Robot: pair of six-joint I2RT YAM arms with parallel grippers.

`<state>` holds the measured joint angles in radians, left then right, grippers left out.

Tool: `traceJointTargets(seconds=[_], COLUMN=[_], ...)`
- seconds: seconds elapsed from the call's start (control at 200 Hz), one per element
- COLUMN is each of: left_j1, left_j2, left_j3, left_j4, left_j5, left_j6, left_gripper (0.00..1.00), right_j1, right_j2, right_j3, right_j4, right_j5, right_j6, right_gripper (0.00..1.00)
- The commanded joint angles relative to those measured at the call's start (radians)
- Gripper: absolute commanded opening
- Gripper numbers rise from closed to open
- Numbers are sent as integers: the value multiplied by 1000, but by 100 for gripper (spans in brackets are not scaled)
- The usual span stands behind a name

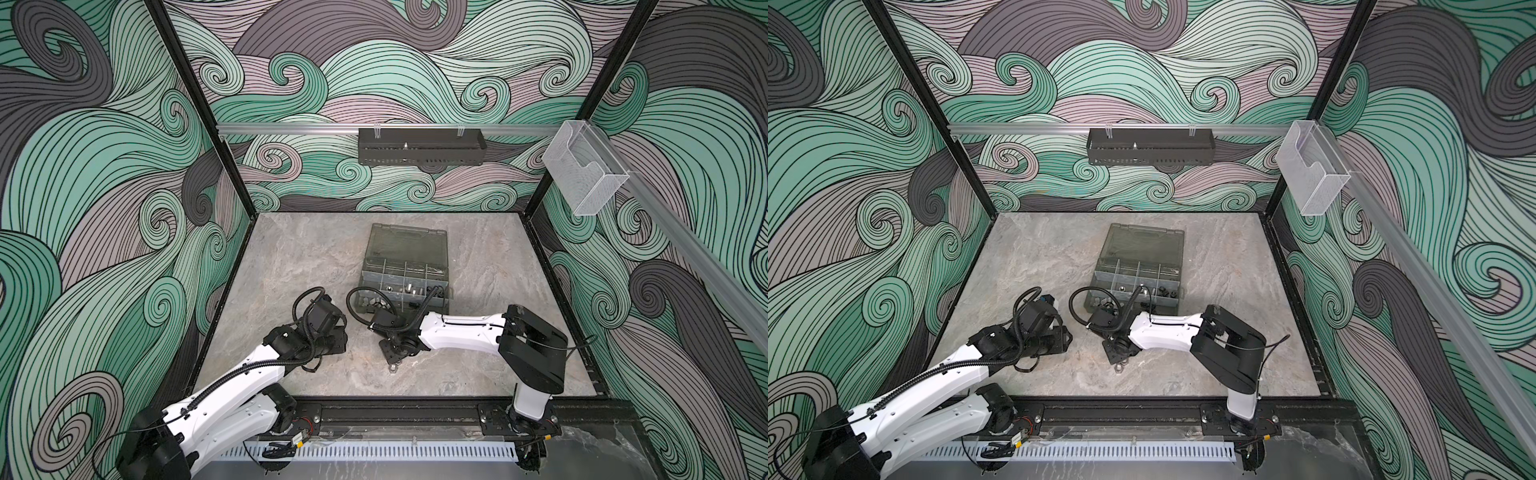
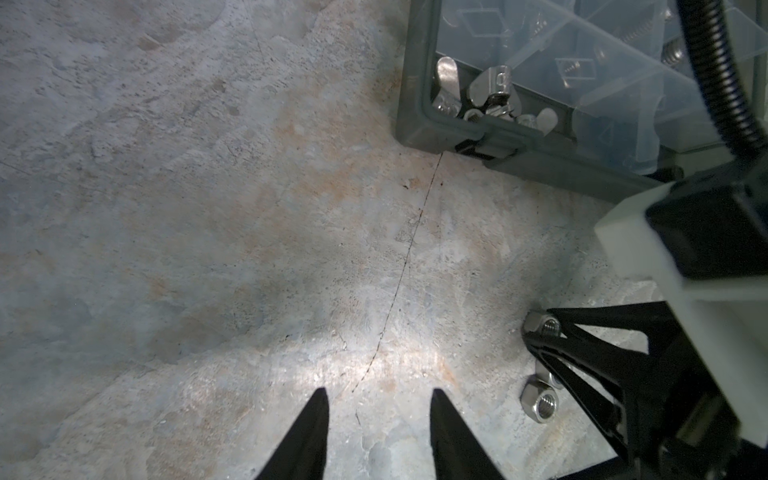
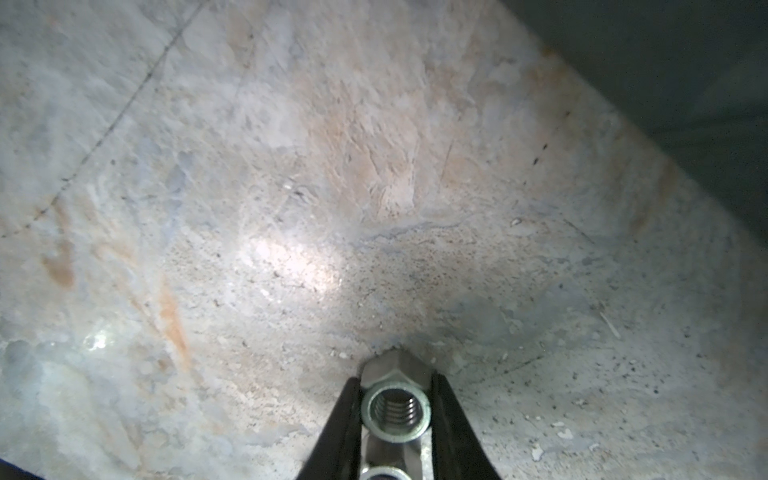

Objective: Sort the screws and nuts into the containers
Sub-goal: 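Lower the right gripper onto a silver hex nut, close, then carry the silver nut with the right gripper into the nut compartment, release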

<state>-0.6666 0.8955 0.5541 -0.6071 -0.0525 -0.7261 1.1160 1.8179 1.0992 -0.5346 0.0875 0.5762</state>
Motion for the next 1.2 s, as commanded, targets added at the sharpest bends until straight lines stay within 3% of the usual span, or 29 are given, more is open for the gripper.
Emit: traceJointTargets(seconds=[0.0, 0.375, 0.69, 1.011, 1.196], left_j1=[7, 7, 7, 7, 8], left_j2=[1, 2, 2, 3, -4], left_j3=[21, 7, 6, 15, 13], left_j4=[4, 12, 29, 24, 17], left_j5=[17, 46, 57, 74, 80], left_j6=[-12, -26, -32, -41, -42], left_gripper=[43, 43, 43, 43, 43], right_j1=[-15, -208, -346, -383, -392], right_j2=[-36, -94, 40, 163, 179], right_j3=[5, 140, 386, 502, 515], right_j4=[-6, -18, -65, -95, -96], right_j5=[29, -6, -39, -48, -60], right_j6=[-22, -207, -337, -375, -364], right_gripper=[24, 24, 24, 25, 39])
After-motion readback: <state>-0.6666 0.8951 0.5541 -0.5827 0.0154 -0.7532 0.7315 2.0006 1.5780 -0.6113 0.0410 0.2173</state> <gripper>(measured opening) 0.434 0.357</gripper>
